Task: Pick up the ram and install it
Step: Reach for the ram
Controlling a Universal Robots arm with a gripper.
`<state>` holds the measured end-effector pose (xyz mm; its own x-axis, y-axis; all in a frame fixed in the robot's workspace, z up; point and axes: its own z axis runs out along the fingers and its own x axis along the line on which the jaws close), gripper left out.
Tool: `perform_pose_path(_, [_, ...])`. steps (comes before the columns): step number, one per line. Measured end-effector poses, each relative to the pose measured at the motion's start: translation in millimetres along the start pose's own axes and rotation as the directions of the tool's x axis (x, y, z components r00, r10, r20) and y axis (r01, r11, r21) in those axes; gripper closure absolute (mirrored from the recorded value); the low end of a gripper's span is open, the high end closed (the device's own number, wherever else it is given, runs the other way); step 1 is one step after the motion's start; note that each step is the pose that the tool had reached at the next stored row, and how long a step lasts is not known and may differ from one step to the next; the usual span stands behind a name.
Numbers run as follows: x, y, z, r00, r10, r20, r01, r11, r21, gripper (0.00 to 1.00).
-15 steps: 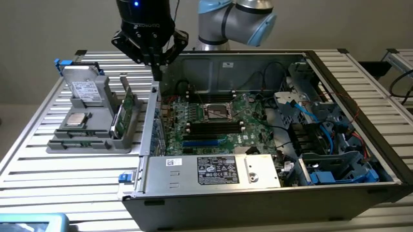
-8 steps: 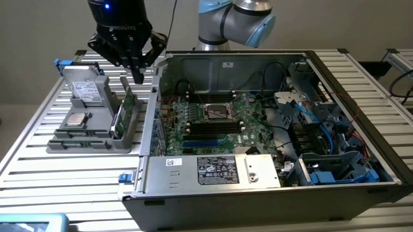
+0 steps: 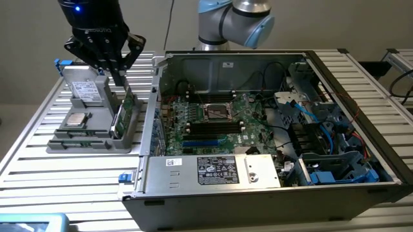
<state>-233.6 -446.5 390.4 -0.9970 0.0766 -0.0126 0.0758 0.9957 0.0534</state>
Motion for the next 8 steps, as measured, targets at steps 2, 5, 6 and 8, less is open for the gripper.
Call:
perform_pose_path(2, [5.6, -0.6, 0.7, 1.0, 0.0, -0.0008, 0.0, 1.0, 0.0001, 0.89])
perform_pose_path(5, [14.1, -1.3, 1.9, 1.0, 0.0, -0.0023, 0.0, 1.0, 0.0002, 0.89])
perform_pose_path(6, [17.2, -1.6, 2.5, 1.0, 0.0, -0.0034, 0.0, 1.0, 0.0001, 0.89])
perform_pose_path(8, [24.1, -2.2, 3.5, 1.0, 0.0, -0.0069, 0.0, 1.0, 0.0005, 0.89])
